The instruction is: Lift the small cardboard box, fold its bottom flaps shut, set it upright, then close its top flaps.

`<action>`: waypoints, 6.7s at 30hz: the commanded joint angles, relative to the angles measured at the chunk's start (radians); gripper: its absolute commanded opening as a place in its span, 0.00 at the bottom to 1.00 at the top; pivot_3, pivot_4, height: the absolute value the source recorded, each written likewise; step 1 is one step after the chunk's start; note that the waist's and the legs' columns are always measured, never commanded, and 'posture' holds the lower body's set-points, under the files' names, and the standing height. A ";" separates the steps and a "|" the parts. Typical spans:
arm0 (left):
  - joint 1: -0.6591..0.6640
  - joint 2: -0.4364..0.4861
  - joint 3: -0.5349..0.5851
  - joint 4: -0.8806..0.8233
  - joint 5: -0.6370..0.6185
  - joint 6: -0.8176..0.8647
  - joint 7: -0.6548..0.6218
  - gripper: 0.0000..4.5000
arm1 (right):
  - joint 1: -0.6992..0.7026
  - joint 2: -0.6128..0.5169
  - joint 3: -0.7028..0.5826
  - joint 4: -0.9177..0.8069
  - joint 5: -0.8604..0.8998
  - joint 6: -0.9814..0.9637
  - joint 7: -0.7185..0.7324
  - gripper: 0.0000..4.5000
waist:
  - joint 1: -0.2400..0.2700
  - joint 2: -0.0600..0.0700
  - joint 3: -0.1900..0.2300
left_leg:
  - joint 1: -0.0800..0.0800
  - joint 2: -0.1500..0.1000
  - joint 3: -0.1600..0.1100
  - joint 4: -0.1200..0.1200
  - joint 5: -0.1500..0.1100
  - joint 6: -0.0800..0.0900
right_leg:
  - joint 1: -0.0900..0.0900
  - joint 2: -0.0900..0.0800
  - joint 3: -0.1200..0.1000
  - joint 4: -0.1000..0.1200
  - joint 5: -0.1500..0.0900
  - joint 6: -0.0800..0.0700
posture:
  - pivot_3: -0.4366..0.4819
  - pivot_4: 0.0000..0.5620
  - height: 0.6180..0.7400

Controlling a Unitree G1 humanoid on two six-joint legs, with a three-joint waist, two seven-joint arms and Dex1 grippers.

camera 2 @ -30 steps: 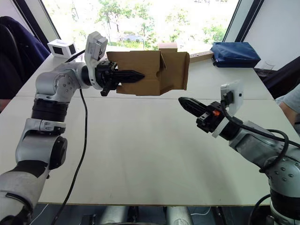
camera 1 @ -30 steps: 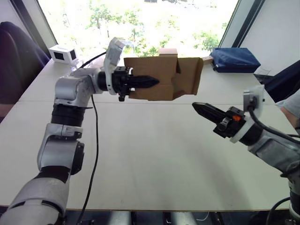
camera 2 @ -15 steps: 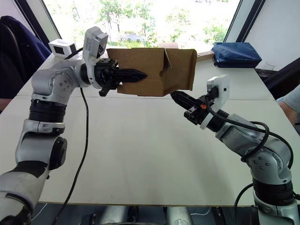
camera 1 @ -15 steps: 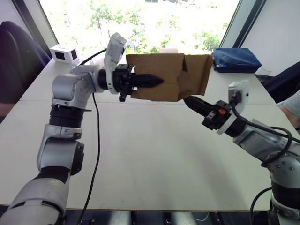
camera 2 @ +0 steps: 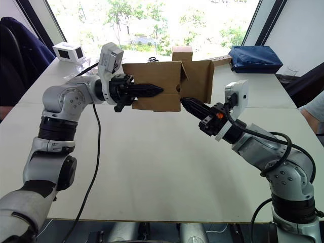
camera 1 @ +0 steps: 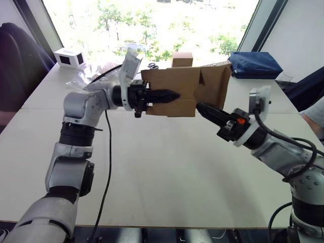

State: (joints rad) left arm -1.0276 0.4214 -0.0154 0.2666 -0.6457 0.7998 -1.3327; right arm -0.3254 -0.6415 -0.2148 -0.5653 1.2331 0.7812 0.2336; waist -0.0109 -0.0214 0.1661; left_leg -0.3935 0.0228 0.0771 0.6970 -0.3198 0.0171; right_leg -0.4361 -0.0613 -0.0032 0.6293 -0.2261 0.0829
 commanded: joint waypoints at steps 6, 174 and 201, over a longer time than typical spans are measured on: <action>0.010 -0.016 0.007 -0.058 -0.029 0.009 0.010 0.00 | -0.010 0.008 0.011 -0.005 -0.018 -0.009 0.033 0.01 | 0.000 0.000 0.000 | 0.000 0.000 0.000 0.000 0.000 0.000 | 0.000 0.000 0.000 0.000 0.000 0.000 | 0.48 0.27 1.00; 0.011 -0.082 0.060 -0.034 -0.095 0.018 0.138 0.00 | -0.013 0.418 0.088 0.112 0.145 -0.165 -0.035 0.60 | -0.003 0.003 0.001 | 0.001 0.001 0.000 -0.001 0.000 0.000 | 0.000 0.001 0.000 0.000 0.000 0.001 | 0.48 0.27 1.00; -0.009 -0.074 0.068 0.014 -0.072 -0.006 0.129 0.00 | 0.172 0.369 -0.025 0.008 0.288 -0.213 -0.096 0.60 | -0.002 0.003 0.001 | 0.001 0.001 0.000 -0.002 0.000 0.000 | 0.000 0.000 0.000 0.000 0.000 0.000 | 0.48 0.27 1.00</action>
State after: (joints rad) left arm -0.9992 0.3461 0.0323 0.2957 -0.7071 0.8127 -1.1983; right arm -0.1544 -0.2753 -0.2228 -0.5177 1.5018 0.5891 0.1378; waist -0.0132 -0.0184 0.1676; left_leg -0.3924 0.0237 0.0773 0.6954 -0.3198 0.0170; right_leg -0.4359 -0.0609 -0.0031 0.6292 -0.2262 0.0833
